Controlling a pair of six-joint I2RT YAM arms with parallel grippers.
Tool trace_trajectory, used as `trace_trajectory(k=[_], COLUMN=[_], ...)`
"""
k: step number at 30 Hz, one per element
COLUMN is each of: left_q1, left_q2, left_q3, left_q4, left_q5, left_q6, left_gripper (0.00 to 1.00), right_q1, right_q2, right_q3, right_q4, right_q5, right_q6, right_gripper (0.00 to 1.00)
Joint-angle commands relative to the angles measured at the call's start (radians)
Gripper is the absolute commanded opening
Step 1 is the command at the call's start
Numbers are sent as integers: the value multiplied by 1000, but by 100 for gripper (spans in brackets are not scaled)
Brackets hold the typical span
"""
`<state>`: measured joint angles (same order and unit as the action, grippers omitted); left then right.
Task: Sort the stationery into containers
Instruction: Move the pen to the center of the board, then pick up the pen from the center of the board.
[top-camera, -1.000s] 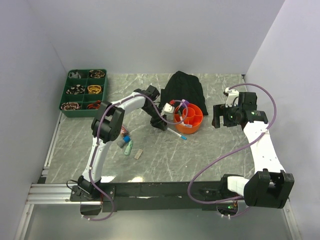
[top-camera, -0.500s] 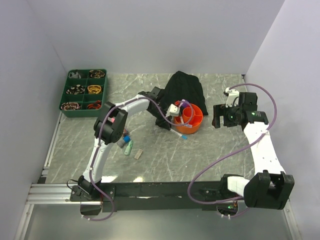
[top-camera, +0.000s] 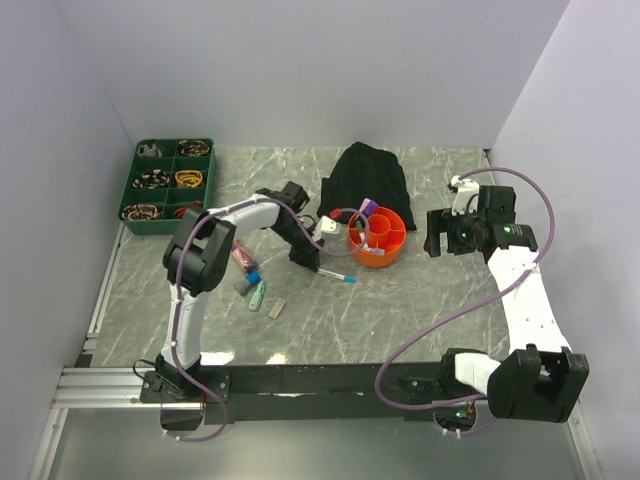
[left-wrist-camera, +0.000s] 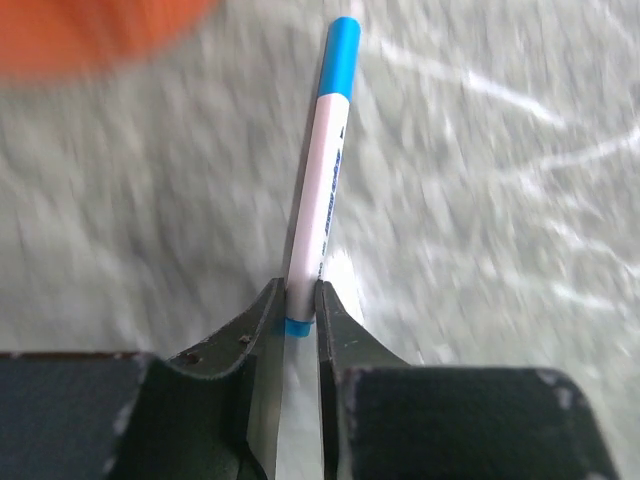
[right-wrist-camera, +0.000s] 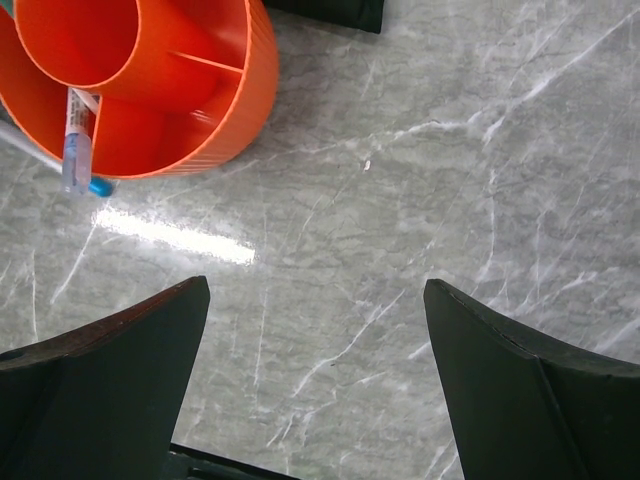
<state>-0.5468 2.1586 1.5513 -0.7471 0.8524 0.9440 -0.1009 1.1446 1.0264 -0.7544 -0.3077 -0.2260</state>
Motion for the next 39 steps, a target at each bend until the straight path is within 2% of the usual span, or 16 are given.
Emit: trace_trajectory(k=[1, 5, 8, 11, 20, 27, 35, 39], left_q1=[36, 106, 130, 119, -7, -38, -99, -137], left_q2=[-112, -143, -161, -181, -180, -160, -114, -115], left_q3=[-22, -52, -75, -97, -99, -146, -131, -154], left_q4=[-93, -193, -227, -167, 28, 129, 158, 155], left_q5=[-76, -148, -161, -118, -128, -161, -285, -331], left_q6=[29, 90, 189, 171, 43, -28, -125, -122], left_gripper=[8, 15, 35, 40, 54, 52, 44, 45], right_q1=[-5, -5, -5, -3, -3, -3, -3, -3], right_q2=[-36, -48, -66, -78, -111, -147, -192, -209], right_q3=[9, 12, -2, -17, -23, -61, -109, -117], right_q4=[35, 38, 44, 46, 20, 13, 23, 17], right_q5=[-21, -16, -21, -27, -22, -19, -22, -21], right_q6=[2, 2, 10, 19, 16, 13, 13, 1], right_gripper=[96, 96, 97, 97, 97, 97, 97, 97])
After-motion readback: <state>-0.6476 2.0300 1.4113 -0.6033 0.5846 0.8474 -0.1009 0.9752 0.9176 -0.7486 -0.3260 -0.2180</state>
